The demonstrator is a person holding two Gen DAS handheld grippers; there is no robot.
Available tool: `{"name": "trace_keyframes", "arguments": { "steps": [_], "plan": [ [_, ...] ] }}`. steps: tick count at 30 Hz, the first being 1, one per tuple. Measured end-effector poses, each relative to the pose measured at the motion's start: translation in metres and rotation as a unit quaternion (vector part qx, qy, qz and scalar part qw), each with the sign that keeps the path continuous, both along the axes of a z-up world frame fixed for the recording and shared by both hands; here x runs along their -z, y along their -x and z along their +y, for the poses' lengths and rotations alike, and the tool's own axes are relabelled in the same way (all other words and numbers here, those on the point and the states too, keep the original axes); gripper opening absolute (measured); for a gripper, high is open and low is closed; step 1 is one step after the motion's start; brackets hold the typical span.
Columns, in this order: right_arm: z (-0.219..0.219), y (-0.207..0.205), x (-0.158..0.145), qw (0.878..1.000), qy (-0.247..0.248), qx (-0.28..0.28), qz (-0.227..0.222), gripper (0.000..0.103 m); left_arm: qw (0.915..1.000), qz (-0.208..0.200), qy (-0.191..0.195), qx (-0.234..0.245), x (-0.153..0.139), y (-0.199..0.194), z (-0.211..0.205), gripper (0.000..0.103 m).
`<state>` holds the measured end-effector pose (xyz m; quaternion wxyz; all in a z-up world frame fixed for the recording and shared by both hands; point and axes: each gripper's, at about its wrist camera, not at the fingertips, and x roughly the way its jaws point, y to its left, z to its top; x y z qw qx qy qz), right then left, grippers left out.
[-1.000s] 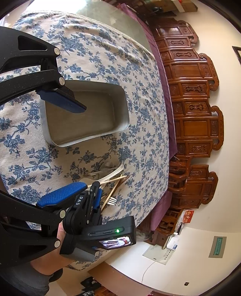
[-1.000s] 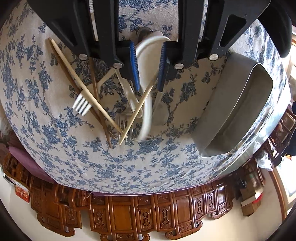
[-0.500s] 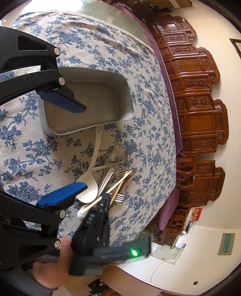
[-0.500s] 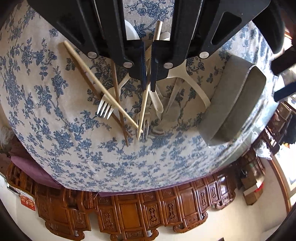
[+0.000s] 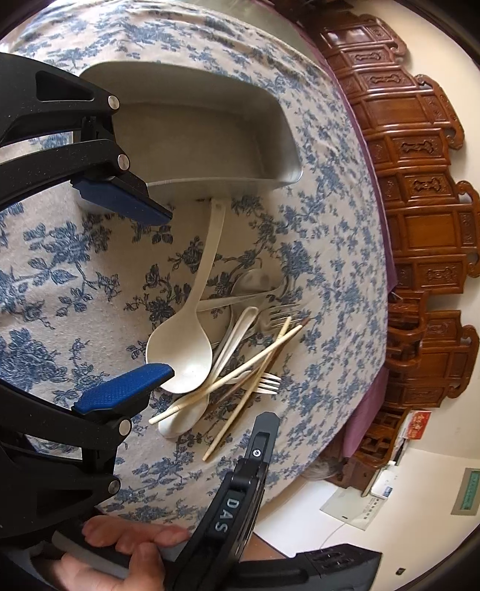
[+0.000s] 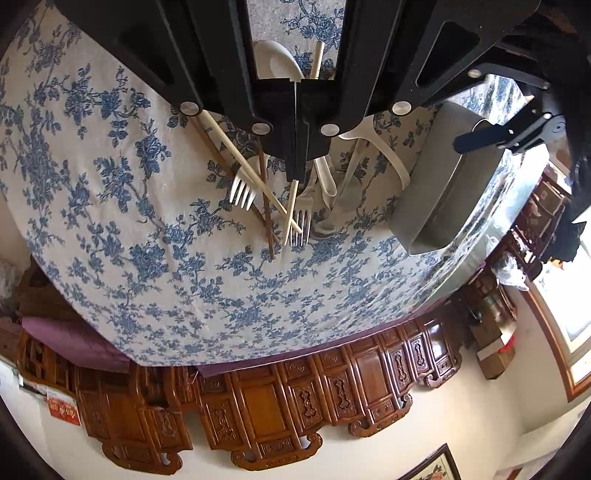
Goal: Organize utensils
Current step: 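Reach the right tool into the utensil pile and grasp a wooden chopstick, then grasp a white plastic spoon with the left tool while the right tool holds the chopstick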
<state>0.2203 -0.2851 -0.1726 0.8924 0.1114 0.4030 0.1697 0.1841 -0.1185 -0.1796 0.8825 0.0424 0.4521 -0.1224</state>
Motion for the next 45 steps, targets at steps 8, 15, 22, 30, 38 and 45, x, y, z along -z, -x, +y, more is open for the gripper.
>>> {"name": "trace_keyframes", "arguments": {
  "steps": [8, 15, 22, 30, 38, 45],
  "plan": [
    [0.022, -0.008, 0.023, 0.999, 0.025, -0.021, 0.032, 0.020, 0.9999, -0.003, -0.002, -0.011, 0.002, 0.006, 0.008, 0.074],
    [0.032, -0.011, 0.043, 0.996, 0.058, -0.030, 0.058, 0.020, 0.9999, -0.003, 0.001, -0.014, 0.001, 0.008, 0.011, 0.074],
    [0.021, -0.006, 0.028, 0.998, 0.043, -0.025, 0.035, 0.006, 1.0000, 0.001, -0.002, -0.006, 0.002, 0.004, 0.002, 0.074],
    [-0.009, -0.004, 0.004, 1.000, 0.008, 0.007, 0.009, 0.006, 0.9995, 0.029, 0.007, 0.001, 0.015, -0.018, -0.014, 0.068],
    [-0.015, -0.004, 0.000, 1.000, 0.009, 0.017, 0.002, 0.006, 0.9964, 0.077, 0.031, -0.021, 0.038, -0.045, -0.023, 0.064],
    [-0.014, -0.002, -0.004, 1.000, 0.003, 0.015, -0.006, 0.006, 0.9969, 0.073, 0.017, -0.023, 0.043, -0.055, -0.032, 0.049]
  ]
}}
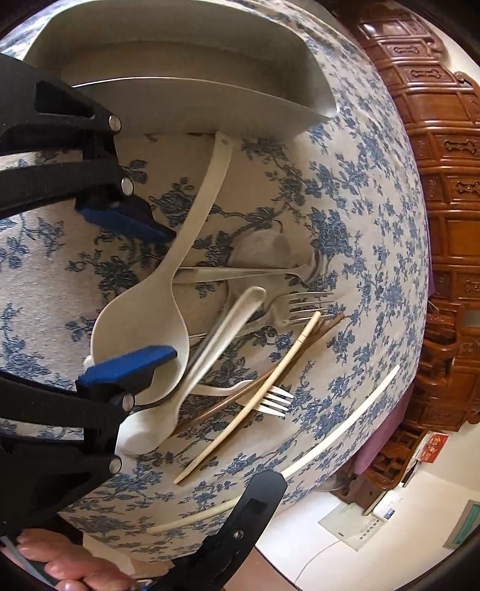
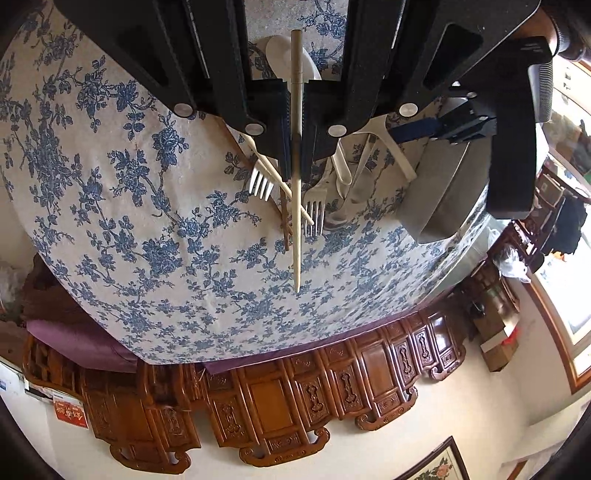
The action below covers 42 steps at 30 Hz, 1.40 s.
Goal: Organize utensils
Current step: 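Grasp a white plastic spoon with the left tool while the right tool holds the chopstick, then carry the white spoon into the grey tray and open the left tool while right holds chopstick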
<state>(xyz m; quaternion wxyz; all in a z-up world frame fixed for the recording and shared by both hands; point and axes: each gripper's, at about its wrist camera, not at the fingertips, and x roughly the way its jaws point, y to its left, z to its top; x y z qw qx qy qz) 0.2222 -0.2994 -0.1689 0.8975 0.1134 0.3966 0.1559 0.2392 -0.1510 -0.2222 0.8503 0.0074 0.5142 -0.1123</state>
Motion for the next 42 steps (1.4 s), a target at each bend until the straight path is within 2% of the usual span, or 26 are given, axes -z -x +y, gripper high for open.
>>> {"name": "trace_keyframes", "arguments": {
  "steps": [4, 6, 12, 17, 22, 29, 36, 42],
  "plan": [
    [0.000, 0.001, -0.002, 1.000, -0.002, 0.001, -0.001, 0.006, 1.0000, -0.003, 0.001, 0.003, -0.001, -0.002, -0.001, 0.024],
    [0.000, 0.001, -0.002, 1.000, -0.002, 0.001, -0.001, 0.006, 1.0000, -0.007, -0.003, 0.003, -0.003, -0.002, 0.000, 0.017],
    [0.002, 0.002, -0.003, 1.000, 0.000, -0.003, -0.004, 0.006, 0.9999, -0.009, 0.007, 0.001, -0.011, -0.004, 0.011, 0.005],
    [0.008, 0.003, -0.006, 1.000, 0.000, -0.009, -0.006, 0.006, 0.9997, -0.022, 0.005, 0.004, -0.025, 0.002, 0.019, 0.005],
    [0.024, 0.007, -0.012, 1.000, 0.000, -0.026, -0.012, 0.006, 0.9986, -0.050, -0.012, 0.011, -0.045, 0.014, 0.029, 0.005],
    [0.057, 0.013, -0.018, 0.998, 0.005, -0.058, -0.021, 0.006, 0.9970, -0.074, -0.023, 0.001, -0.071, 0.020, 0.068, 0.005],
    [0.081, 0.017, -0.019, 0.997, 0.006, -0.075, -0.031, 0.006, 0.9958, -0.081, -0.042, -0.006, -0.081, 0.019, 0.106, 0.005],
    [0.094, 0.017, -0.017, 0.996, 0.008, -0.079, -0.033, 0.006, 0.9960, -0.068, -0.057, -0.008, -0.075, 0.017, 0.132, 0.005]
  ]
}}
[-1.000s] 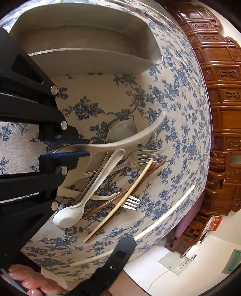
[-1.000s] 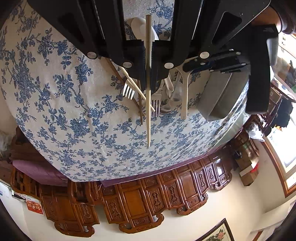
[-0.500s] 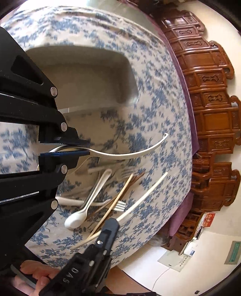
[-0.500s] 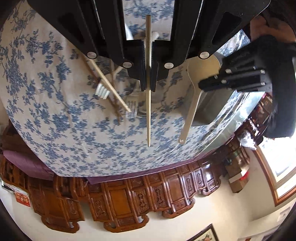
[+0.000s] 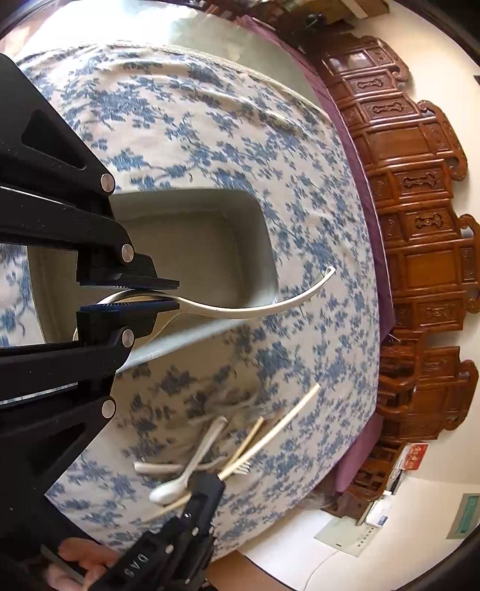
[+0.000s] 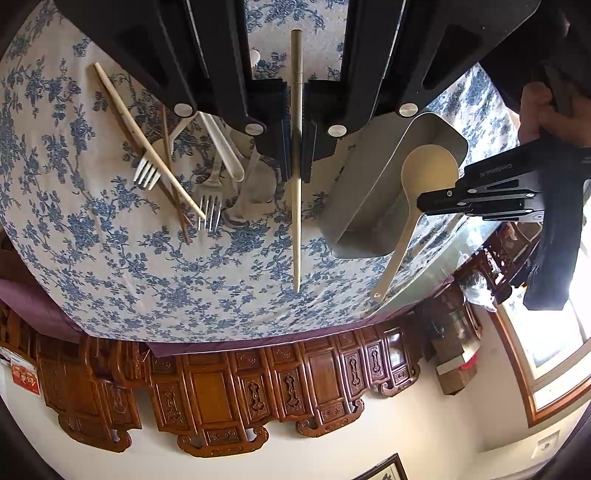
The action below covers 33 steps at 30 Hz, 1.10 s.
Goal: Organize utensils
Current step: 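Carry the white spoon into the grey tray and open the left tool while right holds chopstick, then lower the chopstick into the grey tray and open the right tool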
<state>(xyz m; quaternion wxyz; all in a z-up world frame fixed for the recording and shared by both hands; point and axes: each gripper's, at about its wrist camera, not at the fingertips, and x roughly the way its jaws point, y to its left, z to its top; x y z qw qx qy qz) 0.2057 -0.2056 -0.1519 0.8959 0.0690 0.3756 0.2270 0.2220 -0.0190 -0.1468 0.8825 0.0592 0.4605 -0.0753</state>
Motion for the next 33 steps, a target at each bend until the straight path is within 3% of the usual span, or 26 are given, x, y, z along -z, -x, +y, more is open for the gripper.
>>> {"name": "trace_keyframes", "arguments": {
  "steps": [15, 22, 33],
  "plan": [
    [0.016, -0.004, 0.017, 1.000, 0.022, 0.001, 0.011, 0.006, 0.9996, 0.027, 0.007, -0.010, 0.031, 0.001, 0.028, 0.005],
    [0.026, 0.000, 0.012, 1.000, 0.028, -0.004, 0.007, 0.006, 0.9996, 0.006, 0.023, -0.018, 0.024, 0.006, 0.038, 0.014],
    [0.070, -0.003, -0.016, 0.999, 0.023, -0.037, -0.007, 0.006, 0.9978, -0.039, 0.036, -0.040, 0.001, 0.014, 0.066, 0.014]
  ]
}}
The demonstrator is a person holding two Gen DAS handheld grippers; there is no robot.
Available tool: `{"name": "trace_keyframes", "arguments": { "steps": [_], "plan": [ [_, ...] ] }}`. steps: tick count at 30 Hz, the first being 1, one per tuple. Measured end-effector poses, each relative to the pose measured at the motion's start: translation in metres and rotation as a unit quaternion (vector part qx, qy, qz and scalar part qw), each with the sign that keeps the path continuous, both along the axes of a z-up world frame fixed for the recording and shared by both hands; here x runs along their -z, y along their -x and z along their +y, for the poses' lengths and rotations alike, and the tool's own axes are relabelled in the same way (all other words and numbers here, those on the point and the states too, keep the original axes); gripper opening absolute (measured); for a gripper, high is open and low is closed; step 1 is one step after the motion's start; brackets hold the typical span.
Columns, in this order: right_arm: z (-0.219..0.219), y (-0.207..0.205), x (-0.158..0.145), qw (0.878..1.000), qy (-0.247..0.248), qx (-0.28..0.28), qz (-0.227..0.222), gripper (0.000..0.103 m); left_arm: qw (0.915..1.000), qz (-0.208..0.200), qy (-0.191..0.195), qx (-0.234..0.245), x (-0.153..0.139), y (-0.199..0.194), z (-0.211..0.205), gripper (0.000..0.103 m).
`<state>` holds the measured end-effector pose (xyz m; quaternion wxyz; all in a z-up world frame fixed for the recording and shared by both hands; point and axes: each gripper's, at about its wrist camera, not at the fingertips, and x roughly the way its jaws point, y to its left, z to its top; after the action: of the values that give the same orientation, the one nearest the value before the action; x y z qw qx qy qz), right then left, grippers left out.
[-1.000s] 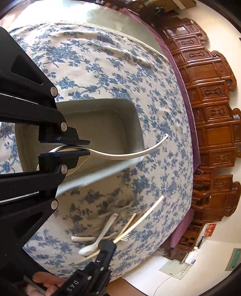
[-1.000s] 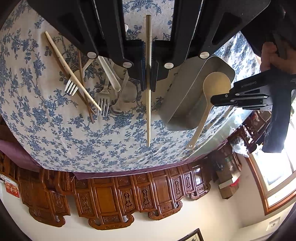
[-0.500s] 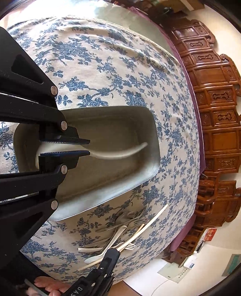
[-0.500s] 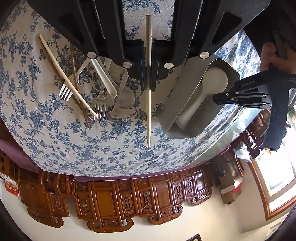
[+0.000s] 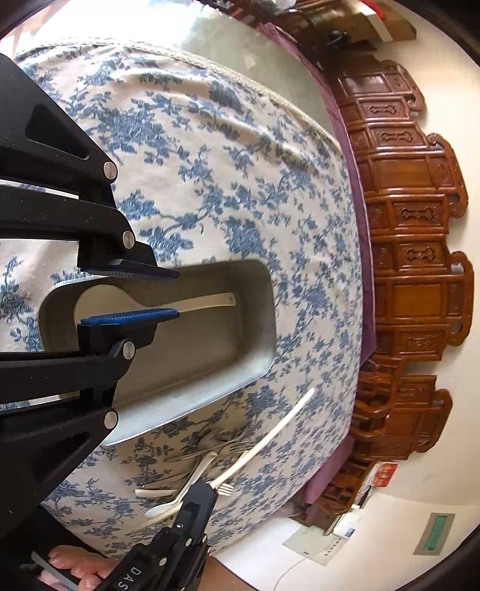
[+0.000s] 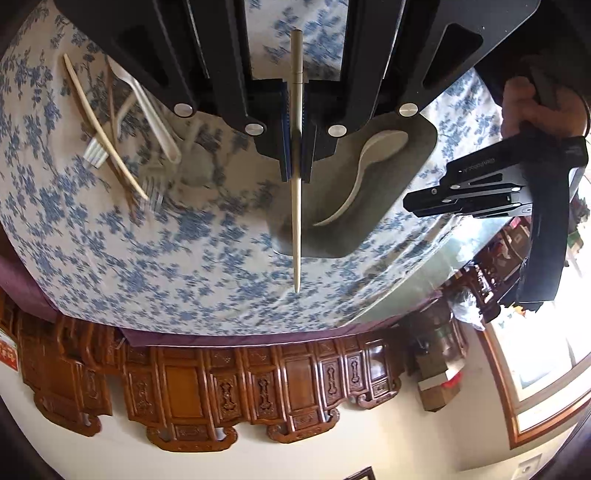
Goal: Organize utensils
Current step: 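Lower the chopstick into the grey tray and open the right tool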
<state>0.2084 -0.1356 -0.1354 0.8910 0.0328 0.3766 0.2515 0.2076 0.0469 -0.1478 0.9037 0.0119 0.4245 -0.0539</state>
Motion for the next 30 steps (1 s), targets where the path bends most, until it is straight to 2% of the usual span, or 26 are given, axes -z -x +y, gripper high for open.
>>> {"name": "trace_keyframes", "arguments": {
  "steps": [6, 16, 22, 30],
  "plan": [
    [0.033, -0.016, 0.003, 1.000, -0.011, -0.008, 0.021, 0.006, 0.9999, -0.006, 0.002, -0.015, -0.003, -0.001, 0.016, 0.014],
    [0.076, -0.037, 0.031, 0.997, -0.015, -0.013, 0.079, 0.006, 0.9994, -0.012, 0.009, -0.031, -0.005, -0.001, 0.036, 0.014],
    [0.087, -0.036, 0.045, 0.996, 0.014, -0.009, 0.091, 0.006, 0.9992, -0.015, 0.015, -0.033, -0.007, -0.001, 0.039, 0.014],
    [0.088, -0.043, 0.045, 0.996, -0.009, -0.022, 0.088, 0.007, 0.9992, -0.015, 0.018, -0.032, -0.008, 0.000, 0.039, 0.014]
  ]
}}
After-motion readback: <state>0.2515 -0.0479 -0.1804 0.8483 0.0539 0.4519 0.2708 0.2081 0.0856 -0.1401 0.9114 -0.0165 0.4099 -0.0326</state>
